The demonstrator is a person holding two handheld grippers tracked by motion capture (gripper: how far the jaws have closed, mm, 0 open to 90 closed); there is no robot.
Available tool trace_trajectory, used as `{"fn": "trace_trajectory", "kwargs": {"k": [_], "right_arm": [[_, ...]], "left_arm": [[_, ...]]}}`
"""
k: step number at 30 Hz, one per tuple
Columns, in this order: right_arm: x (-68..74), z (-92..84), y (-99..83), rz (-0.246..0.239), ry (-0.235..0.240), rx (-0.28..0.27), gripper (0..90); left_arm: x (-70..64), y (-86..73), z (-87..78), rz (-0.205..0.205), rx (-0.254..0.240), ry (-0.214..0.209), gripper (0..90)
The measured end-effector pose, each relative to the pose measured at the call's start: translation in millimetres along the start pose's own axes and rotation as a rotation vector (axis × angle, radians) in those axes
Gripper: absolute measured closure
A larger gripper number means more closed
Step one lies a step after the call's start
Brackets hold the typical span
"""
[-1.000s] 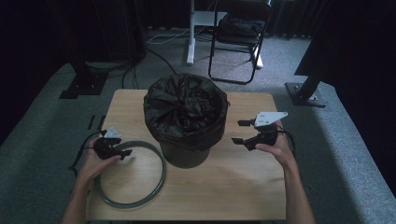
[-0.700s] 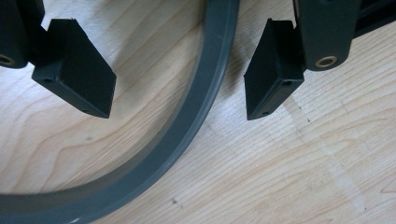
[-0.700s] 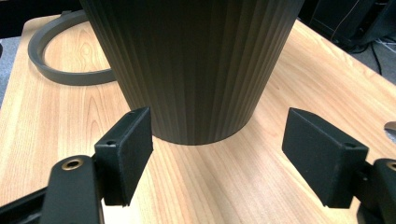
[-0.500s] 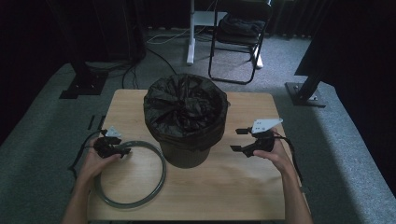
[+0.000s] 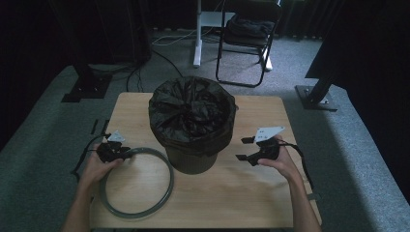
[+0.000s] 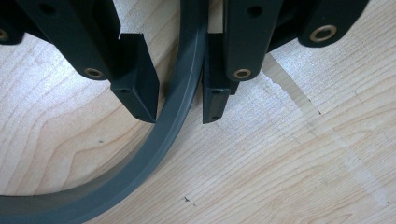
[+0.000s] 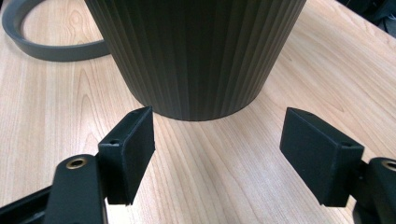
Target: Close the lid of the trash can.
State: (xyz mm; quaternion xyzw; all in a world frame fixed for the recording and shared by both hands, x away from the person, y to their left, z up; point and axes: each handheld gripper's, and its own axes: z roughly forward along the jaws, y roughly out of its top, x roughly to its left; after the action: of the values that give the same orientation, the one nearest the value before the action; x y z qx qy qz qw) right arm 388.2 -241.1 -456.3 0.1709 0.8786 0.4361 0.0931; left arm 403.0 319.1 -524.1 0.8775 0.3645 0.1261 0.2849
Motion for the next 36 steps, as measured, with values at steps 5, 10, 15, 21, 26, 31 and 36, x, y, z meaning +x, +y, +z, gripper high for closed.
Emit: {"fn": "trace_trajectory", "kwargs": {"k": [5, 10, 15, 21, 26, 31, 36], "right_arm": [[0.0, 3.7, 0.5, -0.01, -0.002, 0.01, 25.8], [-1.1, 6.9, -0.4, -0.015, 0.004, 0.015, 25.8], [-0.6, 17.0, -2.3, -0.036, 0.007, 0.043, 25.9], [1.8, 29.9, -2.0, -0.088, -0.002, 0.091, 25.9], [0.6, 36.3, -4.7, -0.111, -0.014, 0.125, 29.2], [0.8, 43.3, -5.1, -0.14, -0.018, 0.155, 29.4], [-2.3, 50.0, -4.9, -0.16, -0.017, 0.196, 29.5]], "left_arm": [[0.9, -1.8, -2.4, 0.016, 0.009, -0.023, 70.0], [0.8, -6.4, -6.1, 0.036, 0.014, -0.052, 72.7], [-0.2, -9.7, -9.7, 0.063, 0.027, -0.076, 76.0], [-0.9, -14.3, -14.5, 0.081, 0.042, -0.106, 78.2], [-0.9, -17.1, -16.0, 0.074, 0.037, -0.132, 78.5], [-1.9, -16.7, -17.1, 0.092, 0.055, -0.163, 78.6], [-2.3, -16.8, -17.4, 0.092, 0.059, -0.169, 78.5]]}}
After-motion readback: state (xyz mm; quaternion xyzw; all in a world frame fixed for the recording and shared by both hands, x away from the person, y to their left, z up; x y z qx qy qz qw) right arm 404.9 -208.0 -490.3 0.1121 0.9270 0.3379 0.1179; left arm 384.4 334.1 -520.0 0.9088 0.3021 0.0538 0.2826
